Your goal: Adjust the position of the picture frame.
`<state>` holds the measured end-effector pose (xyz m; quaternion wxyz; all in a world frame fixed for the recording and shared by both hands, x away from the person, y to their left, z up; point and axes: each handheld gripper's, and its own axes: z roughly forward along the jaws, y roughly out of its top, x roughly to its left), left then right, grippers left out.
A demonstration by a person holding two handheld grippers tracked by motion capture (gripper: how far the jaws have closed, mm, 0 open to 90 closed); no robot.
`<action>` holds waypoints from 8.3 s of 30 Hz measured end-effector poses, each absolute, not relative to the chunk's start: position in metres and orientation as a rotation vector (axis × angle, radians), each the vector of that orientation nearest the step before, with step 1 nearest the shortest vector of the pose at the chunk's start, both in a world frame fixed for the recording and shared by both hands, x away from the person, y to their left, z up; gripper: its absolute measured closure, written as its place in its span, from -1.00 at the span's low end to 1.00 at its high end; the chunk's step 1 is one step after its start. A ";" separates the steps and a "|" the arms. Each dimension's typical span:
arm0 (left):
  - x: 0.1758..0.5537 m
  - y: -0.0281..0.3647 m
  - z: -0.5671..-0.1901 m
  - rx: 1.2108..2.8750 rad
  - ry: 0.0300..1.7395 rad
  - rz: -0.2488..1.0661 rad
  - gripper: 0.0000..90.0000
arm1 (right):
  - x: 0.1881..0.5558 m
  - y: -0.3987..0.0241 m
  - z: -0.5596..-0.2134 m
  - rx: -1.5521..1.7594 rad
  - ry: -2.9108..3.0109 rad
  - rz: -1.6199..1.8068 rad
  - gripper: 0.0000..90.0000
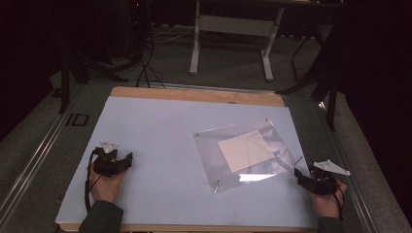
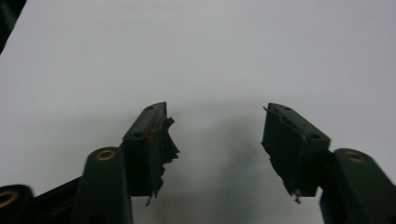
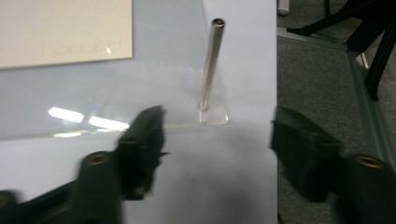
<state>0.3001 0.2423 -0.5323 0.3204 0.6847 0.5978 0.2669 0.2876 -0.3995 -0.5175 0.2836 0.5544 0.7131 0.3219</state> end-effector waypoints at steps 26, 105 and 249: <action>0.272 0.154 -0.495 1.942 0.909 0.403 0.24 | 0.313 -0.399 -0.516 1.486 1.914 1.004 0.38; 0.287 -0.004 -0.535 2.229 0.321 0.186 0.86 | 0.328 -0.394 -0.532 1.522 1.904 0.961 0.87; 0.465 0.026 -0.521 2.170 0.817 0.390 0.34 | 0.229 -0.226 -0.515 0.619 2.608 1.268 0.29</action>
